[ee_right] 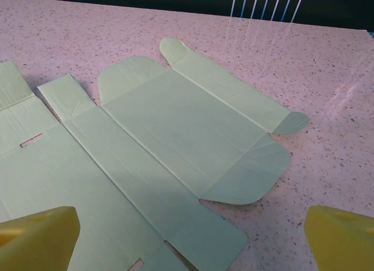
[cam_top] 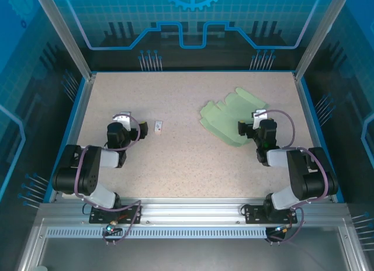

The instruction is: Fold the paper box

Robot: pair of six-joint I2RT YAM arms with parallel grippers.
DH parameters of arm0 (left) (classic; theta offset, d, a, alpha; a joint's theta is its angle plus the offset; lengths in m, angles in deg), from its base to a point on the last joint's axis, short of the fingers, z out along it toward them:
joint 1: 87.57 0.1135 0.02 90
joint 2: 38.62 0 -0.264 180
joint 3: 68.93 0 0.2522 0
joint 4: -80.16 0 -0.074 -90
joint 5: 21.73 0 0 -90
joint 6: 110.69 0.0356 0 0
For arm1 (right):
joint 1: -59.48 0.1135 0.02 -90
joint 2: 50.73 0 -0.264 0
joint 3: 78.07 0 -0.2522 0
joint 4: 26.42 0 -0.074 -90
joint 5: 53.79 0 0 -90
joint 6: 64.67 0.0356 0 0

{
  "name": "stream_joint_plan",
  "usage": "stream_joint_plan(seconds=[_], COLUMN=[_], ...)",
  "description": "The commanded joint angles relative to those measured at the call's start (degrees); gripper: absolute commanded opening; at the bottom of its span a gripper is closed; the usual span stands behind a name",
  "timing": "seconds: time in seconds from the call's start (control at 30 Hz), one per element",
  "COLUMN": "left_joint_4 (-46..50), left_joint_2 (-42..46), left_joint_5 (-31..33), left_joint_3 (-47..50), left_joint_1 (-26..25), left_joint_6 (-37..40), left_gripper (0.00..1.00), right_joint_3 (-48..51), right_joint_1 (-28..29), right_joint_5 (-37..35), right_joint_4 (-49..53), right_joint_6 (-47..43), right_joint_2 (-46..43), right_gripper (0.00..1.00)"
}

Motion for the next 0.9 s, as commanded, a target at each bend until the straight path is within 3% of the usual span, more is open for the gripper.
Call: stream_joint_plan(seconds=[0.0, 0.87], left_joint_4=[-2.3, -2.1], left_joint_2=[0.2, 0.2], left_joint_5=[-1.3, -0.8], left_joint_3=[-0.7, -0.9], left_joint_1=[0.3, 0.5], left_joint_6=[1.3, 0.8], left_gripper=[0.99, 0.99], right_joint_3=[-0.1, -0.2], right_joint_1=[-0.4, -0.9], right_joint_5=[0.2, 1.5], right_joint_4=[-1.4, -1.1], right_joint_6=[-0.3, -0.2], right_joint_2=[0.0, -0.1], right_gripper=[1.00, 1.00])
